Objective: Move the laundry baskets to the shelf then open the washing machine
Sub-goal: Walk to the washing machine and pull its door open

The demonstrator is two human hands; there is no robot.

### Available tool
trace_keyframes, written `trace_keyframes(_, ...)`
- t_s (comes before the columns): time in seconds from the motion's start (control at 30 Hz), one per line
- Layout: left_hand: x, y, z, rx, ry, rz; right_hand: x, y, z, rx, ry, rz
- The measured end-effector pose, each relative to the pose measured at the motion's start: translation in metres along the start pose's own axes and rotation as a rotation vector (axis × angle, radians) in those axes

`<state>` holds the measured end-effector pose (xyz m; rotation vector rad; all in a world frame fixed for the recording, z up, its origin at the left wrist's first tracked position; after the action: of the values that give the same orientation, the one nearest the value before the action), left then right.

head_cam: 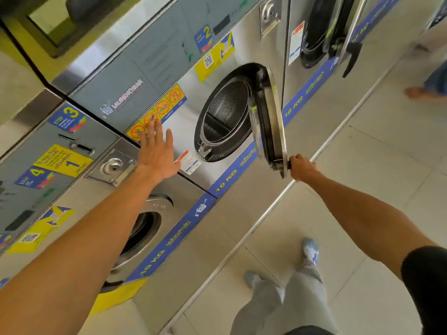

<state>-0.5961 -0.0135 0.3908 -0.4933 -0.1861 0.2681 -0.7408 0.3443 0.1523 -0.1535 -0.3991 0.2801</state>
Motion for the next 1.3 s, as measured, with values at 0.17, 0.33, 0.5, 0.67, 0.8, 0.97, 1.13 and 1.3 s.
trace_keyframes(0.17,0.001,0.013,0.005,0.010,0.010,0.097,-0.017,0.043,0.008,0.064,0.070,0.079)
trace_keyframes(0.33,-0.006,0.023,0.006,0.070,-0.047,0.193,-0.027,0.072,0.021,0.092,0.060,0.127)
trace_keyframes(0.5,-0.012,0.032,0.013,0.080,-0.107,0.303,-0.044,0.099,0.038,0.153,-0.005,0.174)
trace_keyframes(0.67,-0.015,0.038,0.022,0.095,-0.157,0.385,-0.058,0.127,0.055,0.133,-0.005,0.183)
trace_keyframes(0.8,-0.015,0.039,0.024,0.090,-0.189,0.426,-0.067,0.148,0.066,0.097,0.025,0.165)
trace_keyframes(0.97,-0.015,0.035,0.023,0.021,-0.204,0.421,-0.078,0.170,0.071,0.086,0.041,0.140)
trace_keyframes(1.13,-0.016,0.036,0.026,0.008,-0.210,0.412,-0.081,0.175,0.070,0.063,0.027,0.124)
trace_keyframes(1.3,-0.016,0.030,0.022,0.035,-0.209,0.401,-0.073,0.171,0.076,0.067,0.020,0.123)
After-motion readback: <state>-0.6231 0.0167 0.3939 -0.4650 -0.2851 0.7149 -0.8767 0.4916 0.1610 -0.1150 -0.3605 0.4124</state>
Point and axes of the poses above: each hand's wrist, its own x-axis away from the middle knuckle, its own z-axis out of the back of the hand, y = z × x, the point moved 8 cm from there along -x, towards the middle knuckle, and after that the axes turned 10 degrees about y, right-handed, at the moved point
